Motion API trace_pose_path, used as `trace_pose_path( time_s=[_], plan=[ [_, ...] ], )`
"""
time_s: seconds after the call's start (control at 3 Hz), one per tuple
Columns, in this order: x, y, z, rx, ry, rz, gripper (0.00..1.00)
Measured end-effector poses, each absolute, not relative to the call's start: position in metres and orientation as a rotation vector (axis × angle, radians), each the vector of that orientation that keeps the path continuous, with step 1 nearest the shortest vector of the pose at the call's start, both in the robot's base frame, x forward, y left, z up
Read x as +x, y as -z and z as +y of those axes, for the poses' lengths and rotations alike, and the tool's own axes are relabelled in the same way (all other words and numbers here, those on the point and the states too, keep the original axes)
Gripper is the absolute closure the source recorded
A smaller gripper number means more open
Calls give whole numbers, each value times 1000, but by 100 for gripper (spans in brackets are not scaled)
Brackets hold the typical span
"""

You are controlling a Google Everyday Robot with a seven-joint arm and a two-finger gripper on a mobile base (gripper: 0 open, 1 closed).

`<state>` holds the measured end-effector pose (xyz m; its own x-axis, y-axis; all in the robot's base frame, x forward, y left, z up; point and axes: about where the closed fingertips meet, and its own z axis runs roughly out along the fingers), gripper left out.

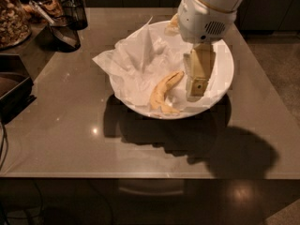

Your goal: Pick banana from white bowl

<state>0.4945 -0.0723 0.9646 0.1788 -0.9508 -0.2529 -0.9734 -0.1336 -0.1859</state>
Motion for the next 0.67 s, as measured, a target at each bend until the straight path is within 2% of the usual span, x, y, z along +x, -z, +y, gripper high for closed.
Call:
trace_pose_path(
  time_s=[0.33, 0.67],
  plan=[
    [508, -956, -33, -2245, -155, 1733, 0],
    [528, -935, -32, -2240, -188, 1774, 0]
  ],
)
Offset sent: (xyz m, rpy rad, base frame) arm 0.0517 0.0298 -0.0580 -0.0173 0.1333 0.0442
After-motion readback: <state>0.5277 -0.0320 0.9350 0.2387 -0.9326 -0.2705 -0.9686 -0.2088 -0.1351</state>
